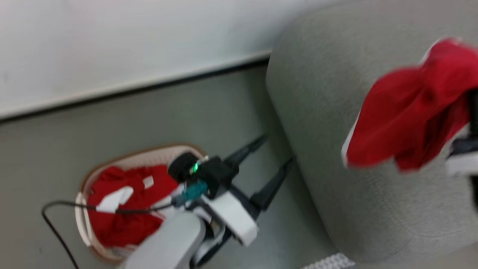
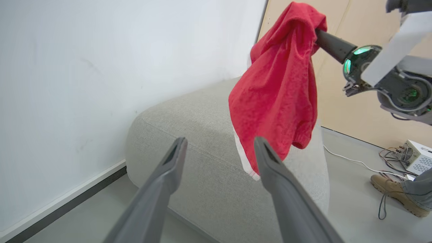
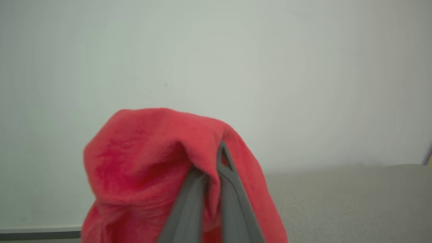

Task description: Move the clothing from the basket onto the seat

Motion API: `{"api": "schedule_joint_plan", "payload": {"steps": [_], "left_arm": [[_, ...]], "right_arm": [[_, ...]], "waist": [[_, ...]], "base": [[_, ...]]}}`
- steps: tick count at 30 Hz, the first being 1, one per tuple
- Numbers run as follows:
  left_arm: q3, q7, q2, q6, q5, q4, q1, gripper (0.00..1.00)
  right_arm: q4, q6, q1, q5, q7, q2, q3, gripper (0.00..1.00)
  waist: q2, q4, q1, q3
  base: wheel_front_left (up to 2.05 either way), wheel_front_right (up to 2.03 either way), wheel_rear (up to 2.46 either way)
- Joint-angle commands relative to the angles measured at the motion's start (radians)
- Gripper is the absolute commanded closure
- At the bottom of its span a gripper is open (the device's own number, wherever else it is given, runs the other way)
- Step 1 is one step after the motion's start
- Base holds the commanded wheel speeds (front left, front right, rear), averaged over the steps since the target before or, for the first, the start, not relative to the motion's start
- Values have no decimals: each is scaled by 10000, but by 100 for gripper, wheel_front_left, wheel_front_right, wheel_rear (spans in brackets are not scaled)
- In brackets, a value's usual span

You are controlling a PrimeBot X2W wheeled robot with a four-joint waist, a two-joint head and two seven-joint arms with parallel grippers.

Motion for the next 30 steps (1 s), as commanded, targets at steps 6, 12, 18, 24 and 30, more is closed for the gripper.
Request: {"api": "schedule_joint_plan", "payload": {"steps": [6, 12, 18, 24, 30], "left_arm": [[278, 183, 6, -63, 297, -74, -1620, 0], [525, 324, 293, 101, 469, -455, -2130, 0], [586, 629, 644, 372, 549, -1301, -1854, 0], [602, 699, 920, 642, 637, -1748, -1463, 0], [808, 584, 1102, 891, 445, -1792, -1105, 0]], "right_arm": [[2463, -25, -3433, -55, 202, -1177, -1204, 100], [4447, -25, -5955, -333, 434, -2561, -2548, 100], [6410, -25, -7392, -905, 243, -2993, -3677, 100], [8242, -25, -7447, -1637, 5, -2184, -4580, 100], [7944, -25, -6888, -2303, -6, -1369, -4966, 0]], "waist": [[-1, 1315, -1, 2717], [-1, 2083, -1, 3828], [-1, 2501, -1, 4880], [-1, 2615, -1, 5228], [-1, 2356, -1, 4667]], "base": [[0, 0, 0], [0, 0, 0], [0, 0, 0], [0, 0, 0], [0, 0, 0]]}}
